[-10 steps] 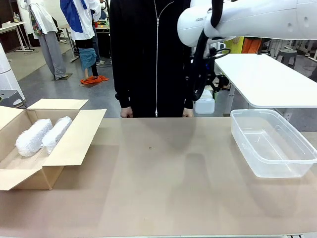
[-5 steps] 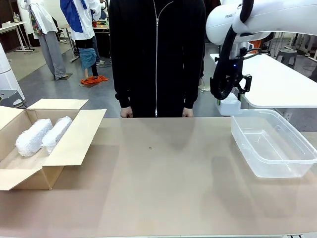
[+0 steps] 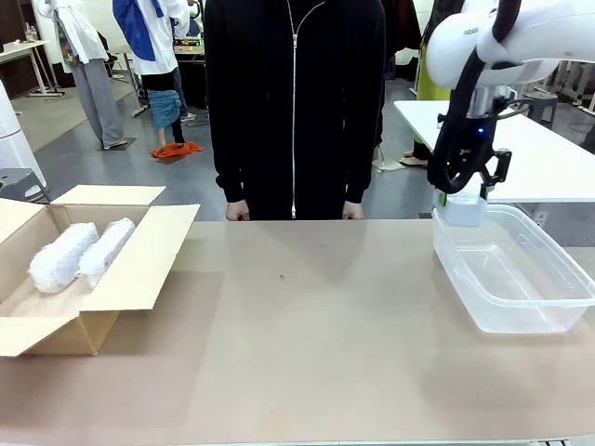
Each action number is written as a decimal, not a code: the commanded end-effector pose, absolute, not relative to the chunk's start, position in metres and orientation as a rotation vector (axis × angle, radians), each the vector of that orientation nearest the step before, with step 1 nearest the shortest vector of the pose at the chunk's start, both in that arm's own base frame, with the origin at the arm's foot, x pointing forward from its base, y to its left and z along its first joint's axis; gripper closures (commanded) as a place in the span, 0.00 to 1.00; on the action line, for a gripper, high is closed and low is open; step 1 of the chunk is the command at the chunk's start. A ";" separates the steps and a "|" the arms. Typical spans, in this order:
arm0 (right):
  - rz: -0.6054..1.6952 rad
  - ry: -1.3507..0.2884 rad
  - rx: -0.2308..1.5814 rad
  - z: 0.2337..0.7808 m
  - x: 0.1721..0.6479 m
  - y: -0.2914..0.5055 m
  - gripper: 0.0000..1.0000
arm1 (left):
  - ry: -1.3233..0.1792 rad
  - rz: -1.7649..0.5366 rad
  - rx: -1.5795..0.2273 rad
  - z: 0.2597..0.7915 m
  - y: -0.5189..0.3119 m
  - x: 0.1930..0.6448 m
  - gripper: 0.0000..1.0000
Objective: Separate and place wrapped and unwrapped clocks.
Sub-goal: If the picked Digital clock is wrapped, place it in the Package Box ; if not, place it in the Organizing box.
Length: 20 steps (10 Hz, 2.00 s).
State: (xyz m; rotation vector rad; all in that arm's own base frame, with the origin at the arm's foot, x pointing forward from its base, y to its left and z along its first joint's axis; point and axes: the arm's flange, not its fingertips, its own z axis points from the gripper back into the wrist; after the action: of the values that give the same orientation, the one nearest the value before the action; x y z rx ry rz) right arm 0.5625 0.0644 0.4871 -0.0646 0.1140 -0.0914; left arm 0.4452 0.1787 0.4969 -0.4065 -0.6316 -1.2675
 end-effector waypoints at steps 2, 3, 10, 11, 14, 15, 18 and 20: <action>-0.106 0.099 -0.011 0.472 0.539 0.035 0.22 | -0.644 -1.271 -0.414 0.498 0.179 0.445 0.00; -0.100 0.099 -0.003 0.464 0.535 0.026 0.22 | -0.644 -1.271 -0.414 0.498 0.179 0.445 0.00; 0.061 0.033 -0.019 0.401 0.519 -0.003 0.22 | -0.644 -1.271 -0.414 0.498 0.179 0.445 0.00; 0.059 0.034 -0.014 0.397 0.517 -0.006 0.22 | -0.644 -1.271 -0.414 0.498 0.179 0.445 0.00; 0.031 0.060 -0.063 0.389 0.517 -0.014 0.22 | -0.644 -1.271 -0.414 0.498 0.179 0.445 0.00; 0.033 0.058 -0.065 0.388 0.517 -0.014 0.22 | -0.644 -1.271 -0.414 0.498 0.179 0.445 0.00; 0.048 0.050 -0.070 0.387 0.520 -0.008 0.22 | -0.644 -1.271 -0.414 0.498 0.179 0.445 0.00; 0.049 0.058 -0.074 0.387 0.521 -0.007 0.13 | -0.644 -1.271 -0.414 0.498 0.179 0.445 0.00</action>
State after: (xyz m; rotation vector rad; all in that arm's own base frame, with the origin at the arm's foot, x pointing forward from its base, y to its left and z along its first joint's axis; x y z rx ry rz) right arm 0.5215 -0.0063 0.3881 -0.0474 0.0711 0.0439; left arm 0.4452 0.1787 0.4969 -0.4064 -0.6315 -1.2675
